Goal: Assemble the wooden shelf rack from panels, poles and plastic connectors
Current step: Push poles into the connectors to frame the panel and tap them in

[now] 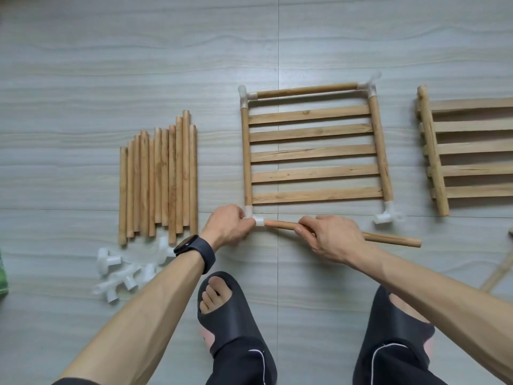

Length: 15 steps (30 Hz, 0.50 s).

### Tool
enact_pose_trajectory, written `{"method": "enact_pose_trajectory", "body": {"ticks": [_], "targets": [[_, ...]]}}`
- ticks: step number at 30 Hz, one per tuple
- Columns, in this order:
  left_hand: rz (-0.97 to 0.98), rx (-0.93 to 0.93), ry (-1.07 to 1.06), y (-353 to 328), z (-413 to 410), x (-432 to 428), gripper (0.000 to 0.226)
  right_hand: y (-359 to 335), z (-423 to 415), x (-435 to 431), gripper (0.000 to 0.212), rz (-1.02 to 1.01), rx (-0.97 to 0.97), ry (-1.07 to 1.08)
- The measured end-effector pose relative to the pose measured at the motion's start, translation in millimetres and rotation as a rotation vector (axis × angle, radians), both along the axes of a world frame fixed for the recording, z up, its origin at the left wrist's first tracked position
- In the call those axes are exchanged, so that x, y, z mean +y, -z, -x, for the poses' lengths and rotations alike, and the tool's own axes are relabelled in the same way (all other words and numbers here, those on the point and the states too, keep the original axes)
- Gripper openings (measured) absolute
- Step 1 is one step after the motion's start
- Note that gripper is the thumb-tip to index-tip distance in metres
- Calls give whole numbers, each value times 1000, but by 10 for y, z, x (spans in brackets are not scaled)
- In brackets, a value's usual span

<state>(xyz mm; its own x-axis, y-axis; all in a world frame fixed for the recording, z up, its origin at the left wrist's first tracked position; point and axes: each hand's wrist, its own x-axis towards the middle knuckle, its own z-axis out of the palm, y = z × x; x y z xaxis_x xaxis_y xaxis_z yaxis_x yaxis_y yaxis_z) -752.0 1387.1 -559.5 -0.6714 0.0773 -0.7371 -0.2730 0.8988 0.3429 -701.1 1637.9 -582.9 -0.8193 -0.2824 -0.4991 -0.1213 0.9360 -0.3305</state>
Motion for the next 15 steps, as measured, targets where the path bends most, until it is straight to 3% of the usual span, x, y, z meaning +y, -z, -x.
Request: {"method": "enact_pose_trajectory", "body": {"ticks": [9,15], "targets": [[-87,2,-16,11,-47,-59,27,100,67,-131,42,-41,164,-105],[25,7,110,-8,-6,-38,30,99,125,-253,43,-53,52,-117]]}}
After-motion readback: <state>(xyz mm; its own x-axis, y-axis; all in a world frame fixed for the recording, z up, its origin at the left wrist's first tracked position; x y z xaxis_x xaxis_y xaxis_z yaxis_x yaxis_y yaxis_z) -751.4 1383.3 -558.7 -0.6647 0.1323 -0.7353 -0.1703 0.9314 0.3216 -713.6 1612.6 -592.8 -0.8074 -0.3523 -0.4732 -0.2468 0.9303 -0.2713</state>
